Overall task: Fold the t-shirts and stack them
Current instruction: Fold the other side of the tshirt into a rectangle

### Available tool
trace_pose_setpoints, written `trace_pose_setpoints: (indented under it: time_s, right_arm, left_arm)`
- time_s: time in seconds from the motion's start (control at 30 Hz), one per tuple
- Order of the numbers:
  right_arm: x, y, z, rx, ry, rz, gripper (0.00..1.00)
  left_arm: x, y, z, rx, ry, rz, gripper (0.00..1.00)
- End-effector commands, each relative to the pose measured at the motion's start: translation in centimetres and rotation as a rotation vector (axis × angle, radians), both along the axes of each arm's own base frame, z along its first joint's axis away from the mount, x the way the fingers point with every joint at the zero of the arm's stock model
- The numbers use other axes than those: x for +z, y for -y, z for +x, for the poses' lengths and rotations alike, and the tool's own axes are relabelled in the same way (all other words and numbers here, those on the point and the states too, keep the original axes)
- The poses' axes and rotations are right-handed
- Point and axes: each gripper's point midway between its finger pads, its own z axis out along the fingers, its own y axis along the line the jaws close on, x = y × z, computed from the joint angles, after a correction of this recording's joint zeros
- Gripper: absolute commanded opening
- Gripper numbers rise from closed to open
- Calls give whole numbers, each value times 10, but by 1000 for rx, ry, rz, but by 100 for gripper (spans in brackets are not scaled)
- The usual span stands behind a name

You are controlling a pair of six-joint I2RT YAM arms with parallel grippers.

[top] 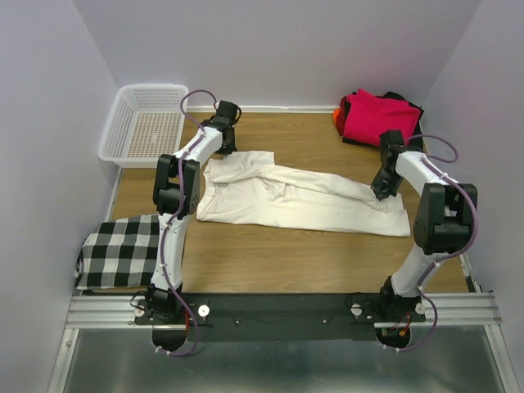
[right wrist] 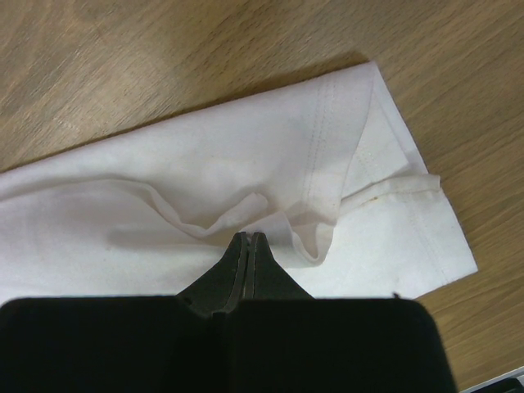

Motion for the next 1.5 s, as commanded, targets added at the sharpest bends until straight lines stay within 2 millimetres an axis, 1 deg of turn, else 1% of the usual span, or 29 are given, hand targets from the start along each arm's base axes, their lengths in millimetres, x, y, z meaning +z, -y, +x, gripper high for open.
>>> trace_pose_setpoints:
  time_s: [0.0,0.1,0.23,0.27,0.3,0.37,0.47,0.57,0.63,0.7,0.73,0.77,0.83,0.87,0.93,0.97,1.0,1.03,1.07,1.1,1.13,1.17,1.2,1.23,1.27,1.4,1.47]
  right_arm:
    - [2,-1,4,-13,-2,10,1]
    - [3,-2,6,-13,1,12,1]
    - [9,-1,12,-14,21,7,1]
    - [12,1,16,-16,34,-1,1]
    - [15,1,18,-17,42,-4,1]
    - [21,2,25,-17,65,-9,1]
    - [28,5,32,-19,87,-21,1]
    - [37,9,42,-22,112,-43,1]
    - [43,11,51,-20,133,-54,1]
    - [49,15,57,-24,148,-79,1]
    - [54,17,65,-24,166,-89,1]
    - [57,20,69,-29,172,-107,1]
    - [65,23,81,-33,200,-121,1]
    - [67,25,86,-36,207,-132,1]
    - [70,26,92,-36,216,-135,1]
    - [71,27,98,-39,223,-143,1]
    - [72,28,100,-40,225,-145,1]
    - [72,28,103,-42,230,-145,1]
    - [72,29,106,-49,233,-146,1]
    - [72,30,107,-52,234,-149,1]
    - [72,30,108,-55,236,-149,1]
    - [72,30,109,-56,237,-152,1]
    - [69,30,110,-59,232,-151,1]
    - [69,30,110,-58,230,-151,1]
    - [66,30,110,-61,227,-151,1]
    - [58,30,105,-66,206,-149,1]
    - [53,31,100,-71,191,-149,1]
  left_arm:
    - [-9,-3,-7,-19,-47,8,0]
    - [9,-3,0,-23,-6,8,0]
    - [48,-2,12,-21,72,-5,0]
    - [61,-2,18,-21,100,-10,0]
    - [69,-3,20,-19,114,-12,0]
    - [91,-2,26,-18,159,-22,0]
    - [116,-3,32,-17,211,-30,0]
    - [135,-5,39,-13,255,-40,0]
    - [143,-6,42,-16,275,-52,0]
    - [156,-7,49,-22,317,-71,0]
    - [161,-8,52,-21,333,-77,0]
    - [170,-7,57,-23,365,-90,0]
    - [181,-7,64,-33,401,-114,0]
    - [191,-6,71,-35,438,-130,0]
    - [200,-3,77,-51,468,-167,0]
    - [203,0,81,-62,486,-185,0]
    - [209,5,83,-79,501,-215,0]
    - [210,4,85,-83,508,-225,0]
    - [217,9,87,-102,532,-250,0]
    - [215,15,86,-127,527,-278,0]
    - [218,16,86,-136,537,-290,0]
    - [233,19,87,-152,585,-307,0]
    - [230,24,85,-174,581,-323,0]
    - [234,26,85,-188,597,-334,0]
    - [245,28,87,-201,631,-343,0]
    - [259,40,88,-280,679,-373,0]
    - [265,42,90,-309,709,-363,0]
